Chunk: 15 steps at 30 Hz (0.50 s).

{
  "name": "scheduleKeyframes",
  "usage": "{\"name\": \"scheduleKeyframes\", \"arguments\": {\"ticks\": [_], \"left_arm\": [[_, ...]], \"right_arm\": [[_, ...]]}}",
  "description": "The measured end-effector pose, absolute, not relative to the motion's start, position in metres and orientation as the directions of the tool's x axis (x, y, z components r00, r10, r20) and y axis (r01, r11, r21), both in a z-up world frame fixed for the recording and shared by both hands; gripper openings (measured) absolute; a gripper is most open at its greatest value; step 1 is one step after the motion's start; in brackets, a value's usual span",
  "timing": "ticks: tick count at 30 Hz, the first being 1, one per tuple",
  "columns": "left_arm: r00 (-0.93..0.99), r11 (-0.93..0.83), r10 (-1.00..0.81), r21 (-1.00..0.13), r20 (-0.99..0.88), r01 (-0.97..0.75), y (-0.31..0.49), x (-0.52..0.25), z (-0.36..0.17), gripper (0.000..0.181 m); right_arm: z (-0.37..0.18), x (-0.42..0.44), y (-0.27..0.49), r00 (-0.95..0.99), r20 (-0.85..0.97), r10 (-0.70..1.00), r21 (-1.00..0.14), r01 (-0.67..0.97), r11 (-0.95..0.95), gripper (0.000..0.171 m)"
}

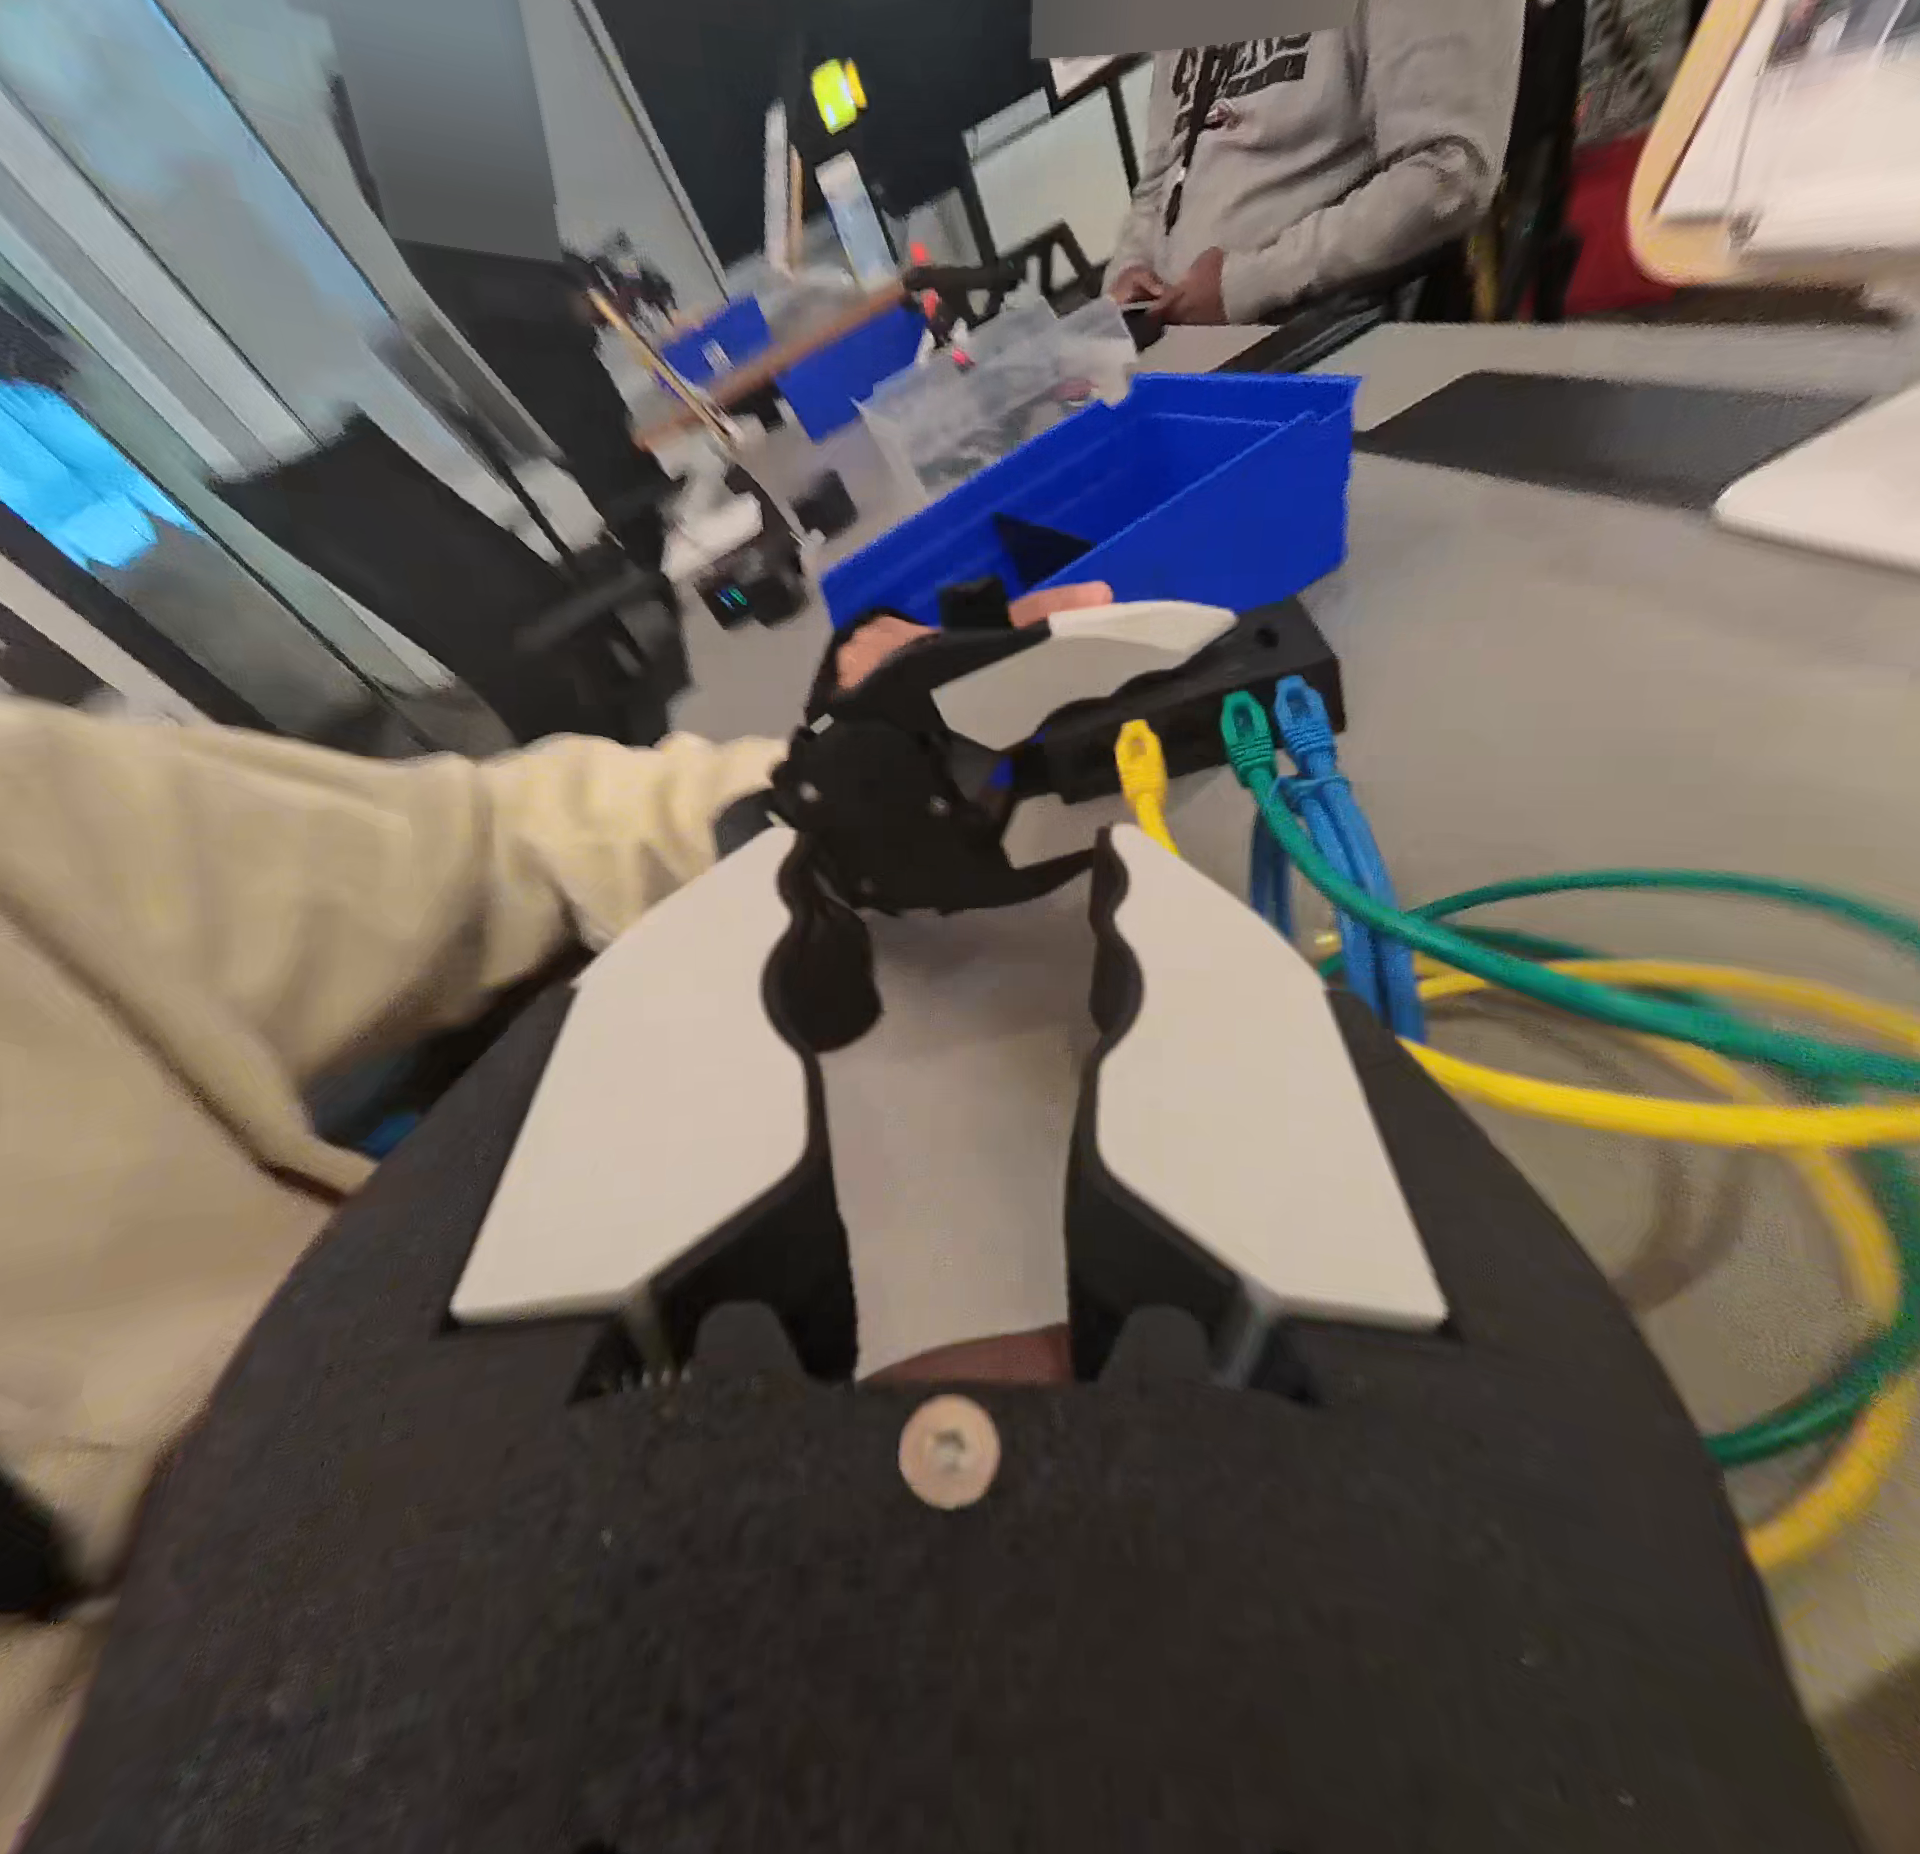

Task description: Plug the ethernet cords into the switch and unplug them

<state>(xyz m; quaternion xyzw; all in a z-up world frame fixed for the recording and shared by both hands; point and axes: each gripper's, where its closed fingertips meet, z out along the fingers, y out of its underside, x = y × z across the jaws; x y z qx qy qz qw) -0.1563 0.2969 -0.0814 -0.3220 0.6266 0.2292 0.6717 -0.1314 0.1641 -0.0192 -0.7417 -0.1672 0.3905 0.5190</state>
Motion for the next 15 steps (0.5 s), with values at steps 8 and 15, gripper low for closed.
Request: {"name": "scheduleKeyframes", "arguments": {"ticks": [8, 15], "left_arm": [[0.109, 0.709, -0.2, -0.22, -0.974, -0.67, 0.295, -0.158, -0.097, 0.03], [0.068, 0.656, -0.447, -0.379, -0.892, -0.653, 0.287, -0.162, -0.117, 0.029]], "right_arm": [[-0.025, -0.137, 0.186, 0.776, 0.114, 0.621, -0.946, 0.277, -0.171, 0.048], [-0.066, -0.168, 0.214, 0.396, 0.555, 0.732, -0.616, 0.786, 0.042, 0.039]]}}
